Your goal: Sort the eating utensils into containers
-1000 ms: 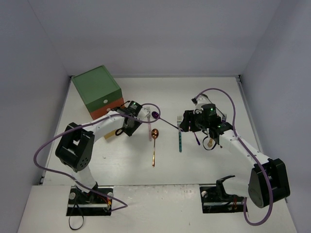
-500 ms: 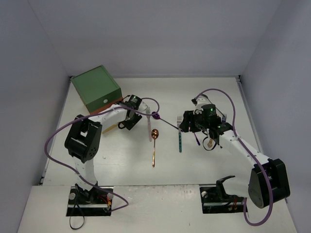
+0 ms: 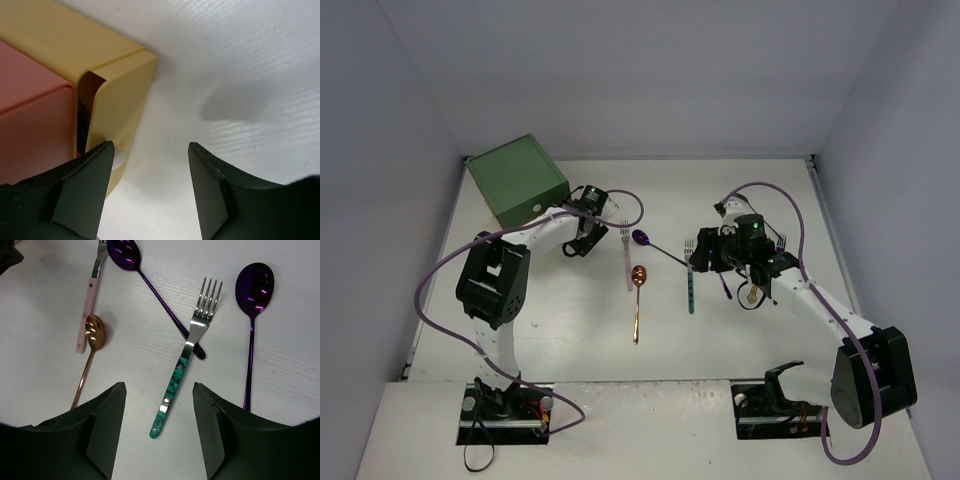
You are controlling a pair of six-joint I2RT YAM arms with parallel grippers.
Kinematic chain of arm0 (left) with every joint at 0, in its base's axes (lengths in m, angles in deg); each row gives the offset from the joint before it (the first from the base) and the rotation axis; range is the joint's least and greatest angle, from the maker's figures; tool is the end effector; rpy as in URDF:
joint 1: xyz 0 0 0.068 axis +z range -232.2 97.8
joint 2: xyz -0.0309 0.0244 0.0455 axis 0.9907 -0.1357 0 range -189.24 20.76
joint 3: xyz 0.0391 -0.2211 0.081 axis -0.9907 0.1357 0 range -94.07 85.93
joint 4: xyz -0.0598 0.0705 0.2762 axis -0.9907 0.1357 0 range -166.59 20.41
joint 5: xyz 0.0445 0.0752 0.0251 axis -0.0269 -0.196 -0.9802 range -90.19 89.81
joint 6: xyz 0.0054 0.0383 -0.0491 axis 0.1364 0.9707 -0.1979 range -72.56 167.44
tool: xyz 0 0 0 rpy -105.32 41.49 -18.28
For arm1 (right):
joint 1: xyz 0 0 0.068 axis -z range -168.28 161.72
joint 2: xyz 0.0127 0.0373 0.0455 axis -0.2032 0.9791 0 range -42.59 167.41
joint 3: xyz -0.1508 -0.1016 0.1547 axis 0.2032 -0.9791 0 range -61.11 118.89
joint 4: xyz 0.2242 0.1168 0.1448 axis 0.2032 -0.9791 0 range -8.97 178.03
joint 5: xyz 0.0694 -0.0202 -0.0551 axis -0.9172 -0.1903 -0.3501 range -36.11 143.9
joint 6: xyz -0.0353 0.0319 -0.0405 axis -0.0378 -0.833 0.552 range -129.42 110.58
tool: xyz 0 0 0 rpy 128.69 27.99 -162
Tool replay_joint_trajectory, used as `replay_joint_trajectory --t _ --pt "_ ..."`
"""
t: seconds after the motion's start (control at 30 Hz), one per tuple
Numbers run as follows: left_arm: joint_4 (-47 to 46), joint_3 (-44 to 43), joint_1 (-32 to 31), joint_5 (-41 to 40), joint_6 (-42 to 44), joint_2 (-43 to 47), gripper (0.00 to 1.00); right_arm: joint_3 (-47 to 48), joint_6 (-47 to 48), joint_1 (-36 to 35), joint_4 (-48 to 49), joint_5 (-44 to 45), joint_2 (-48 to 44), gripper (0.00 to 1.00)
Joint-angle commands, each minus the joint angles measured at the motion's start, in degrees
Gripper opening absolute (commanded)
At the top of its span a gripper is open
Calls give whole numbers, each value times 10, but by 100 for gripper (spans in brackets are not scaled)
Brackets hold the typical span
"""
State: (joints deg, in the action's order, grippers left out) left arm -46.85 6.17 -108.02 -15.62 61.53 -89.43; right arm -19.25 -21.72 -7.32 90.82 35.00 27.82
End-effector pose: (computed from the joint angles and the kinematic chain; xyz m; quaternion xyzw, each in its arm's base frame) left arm 0.3903 -0.1746 0.1357 0.2943 0.9118 0.1030 0.2671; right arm 0.2996 0.1197 0.1977 -0.1363 0.8289 0.2755 0.4675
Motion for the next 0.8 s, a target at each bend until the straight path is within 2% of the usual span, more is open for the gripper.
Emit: replay_joint_trajectory --t 0.0,0.23,0.43,0.6,0.7,0.77 --pt "-30 -41 15 -46 22 7 58 1 4 3 25 -4 -6 53" --pt "-30 -50 28 -35 16 8 59 2 4 3 26 -4 -2 54" --pt "-31 -42 -10 -32 10 48 59 2 5 3 26 -4 -2 54" --pt "-30 -30 -61 -82 10 103 59 2 4 3 25 -6 -5 54" --pt "-34 -15 -75 -136 23 140 59 2 4 3 25 -6 -8 54" --pt "-43 2 -79 -201 42 154 58 1 3 3 26 -8 -8 54"
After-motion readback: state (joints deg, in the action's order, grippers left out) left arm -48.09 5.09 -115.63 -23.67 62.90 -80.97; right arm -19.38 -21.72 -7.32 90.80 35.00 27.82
